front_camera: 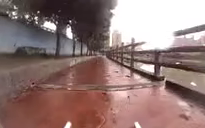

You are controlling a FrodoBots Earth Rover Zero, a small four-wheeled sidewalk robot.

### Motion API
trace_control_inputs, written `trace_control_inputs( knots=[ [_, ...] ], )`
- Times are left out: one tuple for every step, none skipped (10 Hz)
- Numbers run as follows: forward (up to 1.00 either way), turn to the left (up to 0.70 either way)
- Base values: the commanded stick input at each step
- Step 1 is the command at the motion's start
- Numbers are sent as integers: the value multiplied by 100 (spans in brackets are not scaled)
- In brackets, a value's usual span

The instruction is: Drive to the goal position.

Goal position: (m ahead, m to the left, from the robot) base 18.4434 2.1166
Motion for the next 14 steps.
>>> trace_control_inputs(
  knots=[
    [50, 0],
    [50, 0],
    [50, 0],
    [50, 0],
    [50, 0],
    [50, 0],
    [50, 0],
    [50, 0],
    [50, 0],
    [50, 17],
    [50, 38],
    [50, 50],
    [50, 50],
    [50, 50]
  ],
)
